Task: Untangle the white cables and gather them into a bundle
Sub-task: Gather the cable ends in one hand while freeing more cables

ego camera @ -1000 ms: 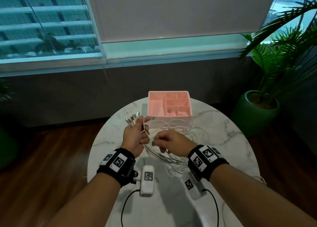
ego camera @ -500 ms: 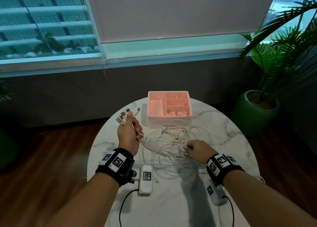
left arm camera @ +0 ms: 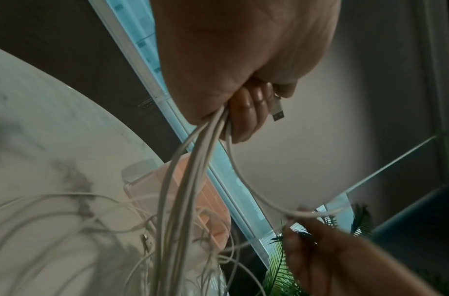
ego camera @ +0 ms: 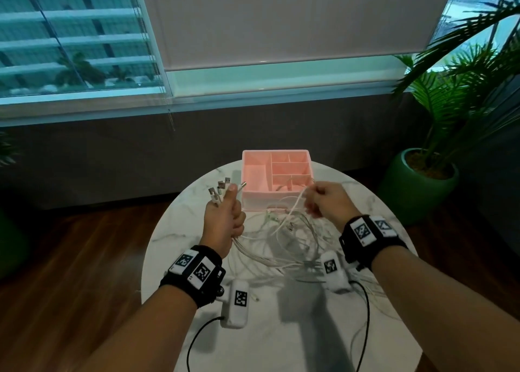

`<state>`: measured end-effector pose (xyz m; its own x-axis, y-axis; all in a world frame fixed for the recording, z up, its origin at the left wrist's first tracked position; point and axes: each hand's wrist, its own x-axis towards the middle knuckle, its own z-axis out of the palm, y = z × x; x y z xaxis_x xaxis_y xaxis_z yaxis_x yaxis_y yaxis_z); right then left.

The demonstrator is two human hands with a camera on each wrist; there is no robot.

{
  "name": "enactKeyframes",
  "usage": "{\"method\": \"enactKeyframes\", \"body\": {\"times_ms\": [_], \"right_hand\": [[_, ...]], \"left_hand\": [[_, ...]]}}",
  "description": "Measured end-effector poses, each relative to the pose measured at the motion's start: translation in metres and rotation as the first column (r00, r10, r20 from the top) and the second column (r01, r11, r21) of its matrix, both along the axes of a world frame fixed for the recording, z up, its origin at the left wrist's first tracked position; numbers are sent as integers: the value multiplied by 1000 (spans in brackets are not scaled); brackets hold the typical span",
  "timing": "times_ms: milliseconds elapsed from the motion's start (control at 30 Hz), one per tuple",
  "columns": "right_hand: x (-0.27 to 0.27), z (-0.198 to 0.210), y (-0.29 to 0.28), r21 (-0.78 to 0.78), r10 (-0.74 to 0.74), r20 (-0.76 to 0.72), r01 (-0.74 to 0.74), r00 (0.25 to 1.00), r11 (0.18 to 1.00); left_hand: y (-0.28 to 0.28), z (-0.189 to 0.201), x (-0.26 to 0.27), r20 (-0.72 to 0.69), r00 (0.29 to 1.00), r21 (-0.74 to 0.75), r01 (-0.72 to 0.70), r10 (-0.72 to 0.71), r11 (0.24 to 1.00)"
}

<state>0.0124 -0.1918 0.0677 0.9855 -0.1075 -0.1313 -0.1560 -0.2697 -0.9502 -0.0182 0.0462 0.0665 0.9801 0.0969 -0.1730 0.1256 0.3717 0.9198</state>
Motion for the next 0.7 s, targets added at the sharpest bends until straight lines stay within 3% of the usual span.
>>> {"method": "enactKeyframes", "body": {"times_ms": [133, 267, 333, 567, 700], "right_hand": [[3, 58, 20, 118, 23, 216, -50, 976, 992], [-1, 76, 38, -177, 243, 163, -214, 956, 961], [-3, 75, 48, -225, 296, 128, -263, 946, 938], [-4, 73, 71, 30, 245, 110, -250, 963, 968], [-4, 82, 75, 201, 220, 149, -248, 964, 948]], "left_hand": [[-7, 1, 0, 18, 1000, 60, 20, -21, 998], [-10, 3, 3, 39, 998, 120, 42, -47, 992], [-12, 5, 4, 52, 997, 167, 52, -61, 985], [-21, 1, 2, 139, 968, 154, 188, -209, 970], [-25, -5, 0, 70, 978, 185, 181, -197, 966]]}}
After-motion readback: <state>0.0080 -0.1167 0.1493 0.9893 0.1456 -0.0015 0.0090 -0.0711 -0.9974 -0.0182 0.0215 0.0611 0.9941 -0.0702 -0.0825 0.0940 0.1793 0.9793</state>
